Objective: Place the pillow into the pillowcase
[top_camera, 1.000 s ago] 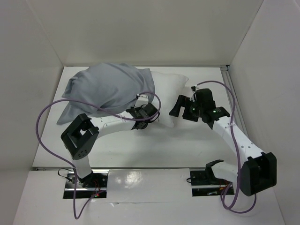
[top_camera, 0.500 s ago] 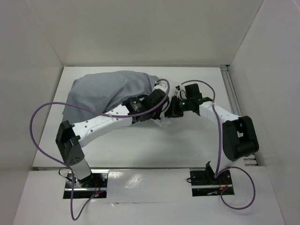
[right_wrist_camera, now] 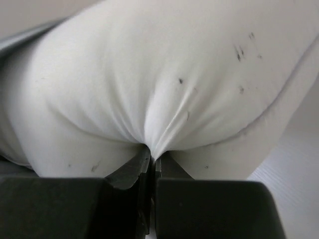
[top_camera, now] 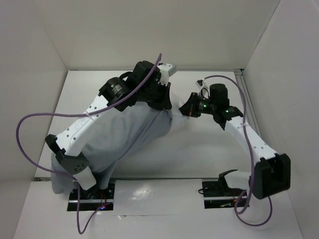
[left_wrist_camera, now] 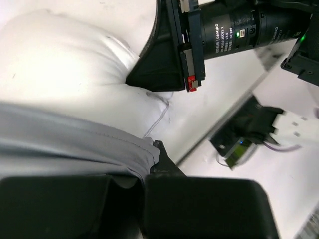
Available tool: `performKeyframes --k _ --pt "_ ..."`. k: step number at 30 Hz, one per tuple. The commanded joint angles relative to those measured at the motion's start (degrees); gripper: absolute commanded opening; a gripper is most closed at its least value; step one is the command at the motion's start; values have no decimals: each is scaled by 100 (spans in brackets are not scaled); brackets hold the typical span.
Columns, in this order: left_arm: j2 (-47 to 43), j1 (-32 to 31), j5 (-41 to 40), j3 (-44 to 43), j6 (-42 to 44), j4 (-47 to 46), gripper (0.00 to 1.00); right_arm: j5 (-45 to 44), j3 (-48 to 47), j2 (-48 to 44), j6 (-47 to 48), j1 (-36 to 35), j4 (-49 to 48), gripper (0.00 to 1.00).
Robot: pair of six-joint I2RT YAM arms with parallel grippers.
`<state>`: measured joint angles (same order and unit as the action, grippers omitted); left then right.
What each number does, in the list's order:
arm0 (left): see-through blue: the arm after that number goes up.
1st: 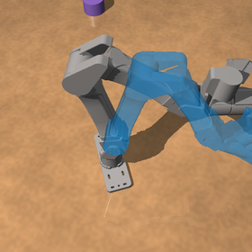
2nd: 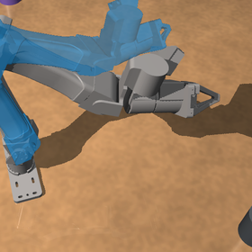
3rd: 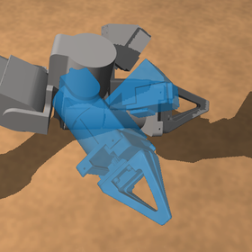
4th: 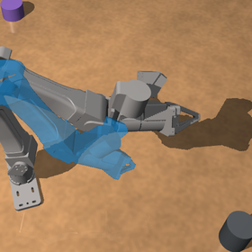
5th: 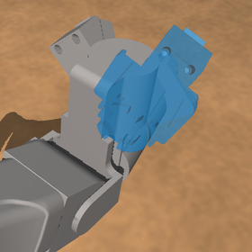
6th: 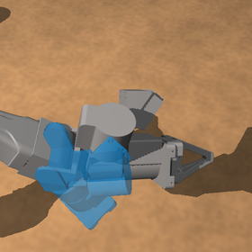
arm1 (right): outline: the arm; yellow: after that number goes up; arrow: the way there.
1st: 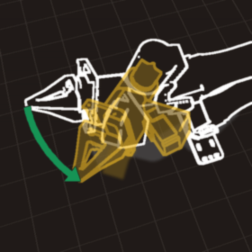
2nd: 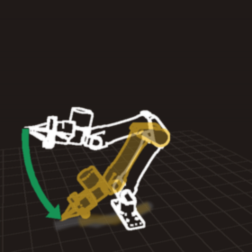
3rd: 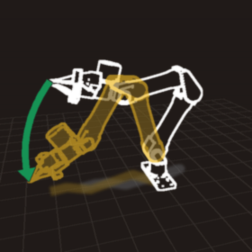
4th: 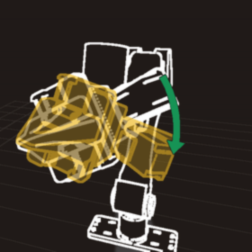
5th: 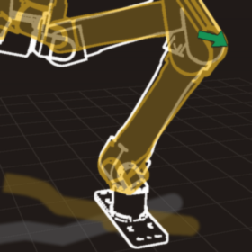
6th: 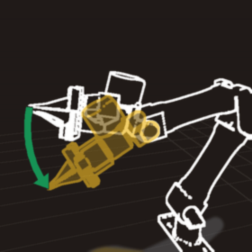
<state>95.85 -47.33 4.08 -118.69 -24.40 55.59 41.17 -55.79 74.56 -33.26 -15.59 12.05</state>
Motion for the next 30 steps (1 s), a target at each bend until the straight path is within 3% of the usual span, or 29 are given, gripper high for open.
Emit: performKeyframes --k 1,6,10,13,14,15,17,18,22,24,29,30 --pt "-304 -110 867 -646 -117 -1393 0 -721 7 -931 503 -128 1218 0" --pt "422 390 673 -1225 -179 -1157 0 -1225 -46 -1646 943 -128 2976 0" --pt "1581 917 779 -1831 -301 -1024 0 -1392 -151 -1840 944 -128 3505 0" --pt "2277 1085 61 -2096 -302 -1024 2 -1392 -310 -1622 1057 -128 3646 0" --pt "2384 1181 -142 -2009 -232 -1189 16 -1462 -379 -1525 1058 -128 3646 9" --pt "2464 1235 -292 -1913 -66 -1330 37 -1523 -450 -1428 1058 -128 3585 27" --pt "2631 1428 -66 -1973 84 -1332 67 -1925 -625 -1061 1058 -128 3463 85" --pt "2631 1428 135 -2165 85 -1175 80 -2094 -861 -928 1058 -128 3288 91" --pt "1591 1420 -222 -1799 269 -1514 96 -2850 -1397 -260 752 274 2846 100" --pt "1139 1280 -442 -1579 339 -1516 96 -2965 -1653 101 681 521 2794 100" --pt "-125 1174 -1461 -570 340 -1043 63 -3272 -1664 -196 460 1365 2644 100" --pt "-268 1095 -1532 42 340 -963 61 -3273 -1585 -449 460 1497 2575 100"
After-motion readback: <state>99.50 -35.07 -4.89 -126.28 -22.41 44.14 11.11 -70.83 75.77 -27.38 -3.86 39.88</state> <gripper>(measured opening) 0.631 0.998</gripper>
